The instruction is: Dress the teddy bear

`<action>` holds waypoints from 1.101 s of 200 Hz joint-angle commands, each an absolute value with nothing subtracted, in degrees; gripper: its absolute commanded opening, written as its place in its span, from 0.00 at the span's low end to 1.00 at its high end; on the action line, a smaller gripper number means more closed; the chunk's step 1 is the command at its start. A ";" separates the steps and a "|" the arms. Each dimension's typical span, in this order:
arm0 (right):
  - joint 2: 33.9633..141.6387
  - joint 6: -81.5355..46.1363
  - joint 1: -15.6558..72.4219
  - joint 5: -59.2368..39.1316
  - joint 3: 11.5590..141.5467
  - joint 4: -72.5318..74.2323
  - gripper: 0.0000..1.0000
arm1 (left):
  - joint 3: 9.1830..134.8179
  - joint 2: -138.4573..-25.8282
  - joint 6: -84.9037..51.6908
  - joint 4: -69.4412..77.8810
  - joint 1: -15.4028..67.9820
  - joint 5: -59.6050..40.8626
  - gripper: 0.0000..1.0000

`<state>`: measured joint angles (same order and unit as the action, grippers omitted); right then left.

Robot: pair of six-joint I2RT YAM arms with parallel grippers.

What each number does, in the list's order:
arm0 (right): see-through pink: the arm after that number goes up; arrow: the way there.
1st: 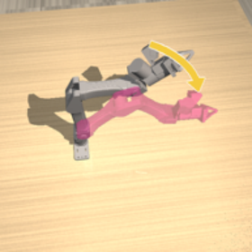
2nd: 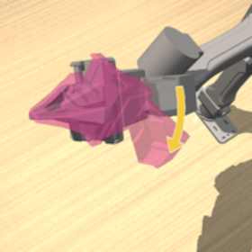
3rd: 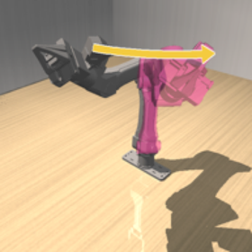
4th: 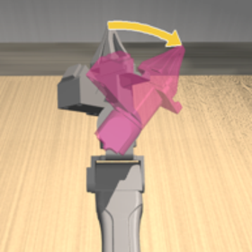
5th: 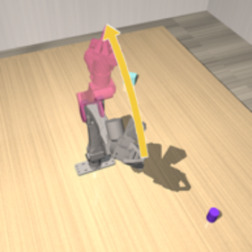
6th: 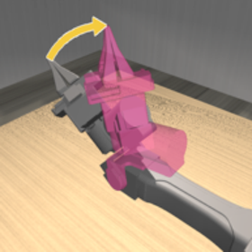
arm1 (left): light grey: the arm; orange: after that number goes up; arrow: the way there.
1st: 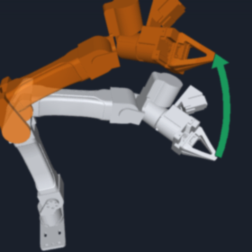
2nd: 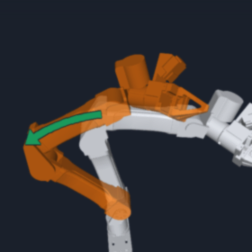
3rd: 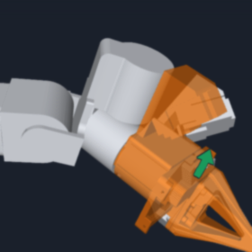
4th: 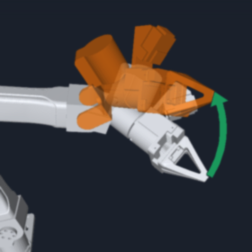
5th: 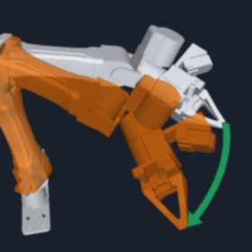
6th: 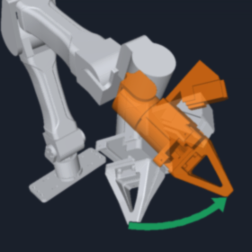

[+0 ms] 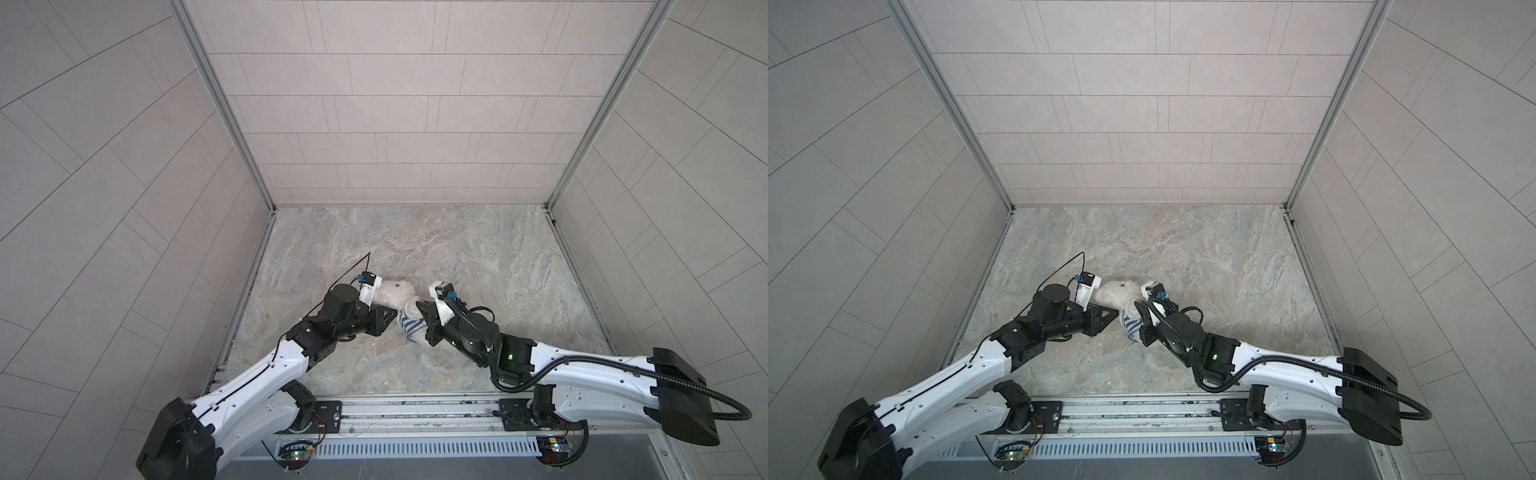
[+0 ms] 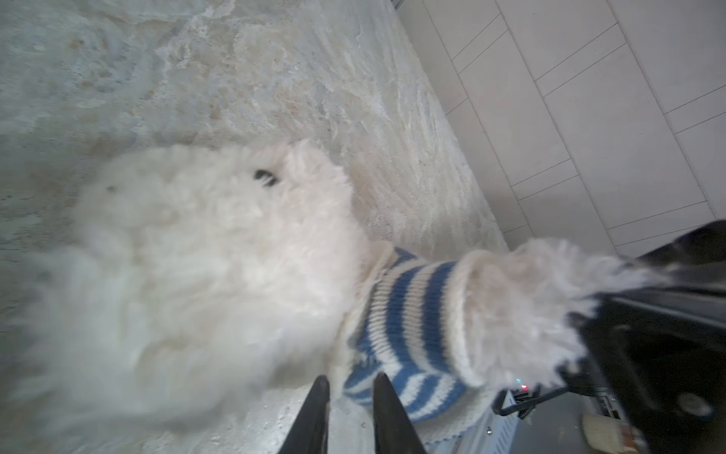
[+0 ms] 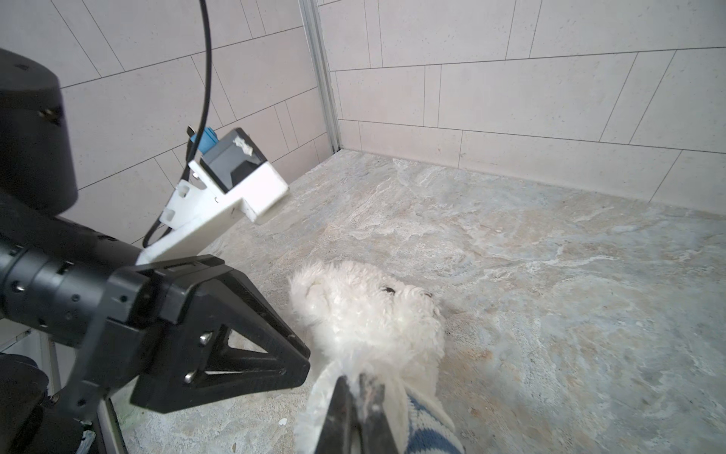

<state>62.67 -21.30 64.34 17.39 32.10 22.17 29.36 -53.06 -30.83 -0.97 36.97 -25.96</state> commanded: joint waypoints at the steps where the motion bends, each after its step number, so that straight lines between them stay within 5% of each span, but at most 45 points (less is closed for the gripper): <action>1: 63.43 -22.06 64.34 18.28 33.52 26.38 0.00 | 30.76 -52.84 -30.27 0.70 38.84 -27.41 0.32; 50: 64.86 -21.90 64.34 17.85 34.62 27.63 0.00 | 29.64 -55.86 -32.34 3.45 40.43 -25.84 0.45; 107: 66.71 -22.49 64.34 16.81 35.15 29.88 0.00 | 29.90 -60.03 -33.59 7.01 40.43 -25.53 0.26; 170: 65.83 -22.68 64.34 16.88 35.15 29.62 0.00 | 29.06 -63.56 -36.12 10.34 40.44 -21.47 0.34; 220: 64.56 -23.07 64.34 17.13 35.07 30.04 0.00 | 29.25 -66.84 -36.12 11.24 40.48 -19.62 0.24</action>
